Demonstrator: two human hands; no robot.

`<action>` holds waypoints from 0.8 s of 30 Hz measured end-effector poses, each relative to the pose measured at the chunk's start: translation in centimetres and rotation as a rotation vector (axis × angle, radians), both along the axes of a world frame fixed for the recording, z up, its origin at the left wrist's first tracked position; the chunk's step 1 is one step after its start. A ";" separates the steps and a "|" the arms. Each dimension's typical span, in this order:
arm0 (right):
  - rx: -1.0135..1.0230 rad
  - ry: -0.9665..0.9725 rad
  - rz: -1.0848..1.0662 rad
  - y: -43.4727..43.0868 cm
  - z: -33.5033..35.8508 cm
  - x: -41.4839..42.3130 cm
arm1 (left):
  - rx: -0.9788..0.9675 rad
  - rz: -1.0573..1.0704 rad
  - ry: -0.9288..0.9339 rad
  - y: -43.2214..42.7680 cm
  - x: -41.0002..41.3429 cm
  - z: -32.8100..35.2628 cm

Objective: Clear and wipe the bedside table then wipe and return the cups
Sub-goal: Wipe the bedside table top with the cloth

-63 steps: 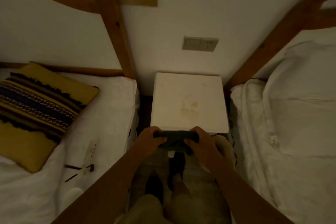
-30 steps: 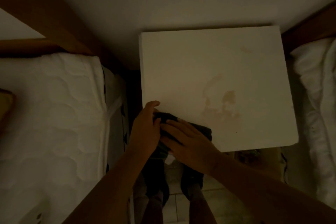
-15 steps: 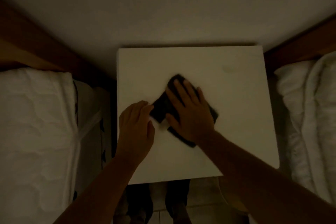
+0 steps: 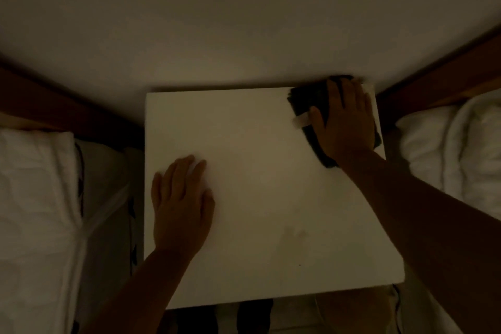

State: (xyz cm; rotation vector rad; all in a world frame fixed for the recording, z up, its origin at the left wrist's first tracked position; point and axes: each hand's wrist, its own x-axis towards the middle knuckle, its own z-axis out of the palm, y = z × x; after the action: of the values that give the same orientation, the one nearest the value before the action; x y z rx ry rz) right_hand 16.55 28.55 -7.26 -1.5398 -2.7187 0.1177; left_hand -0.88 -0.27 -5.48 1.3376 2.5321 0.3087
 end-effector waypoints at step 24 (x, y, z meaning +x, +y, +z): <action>-0.071 -0.103 -0.291 -12.8 0.9 11.8 | 0.056 -0.037 -0.066 -0.6 -0.3 -0.1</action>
State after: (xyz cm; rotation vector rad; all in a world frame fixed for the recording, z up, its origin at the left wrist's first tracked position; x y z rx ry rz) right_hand 28.34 15.76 -6.35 -1.9932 -2.5504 0.1344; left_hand -1.19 -0.89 -5.53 1.3695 2.4586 0.4117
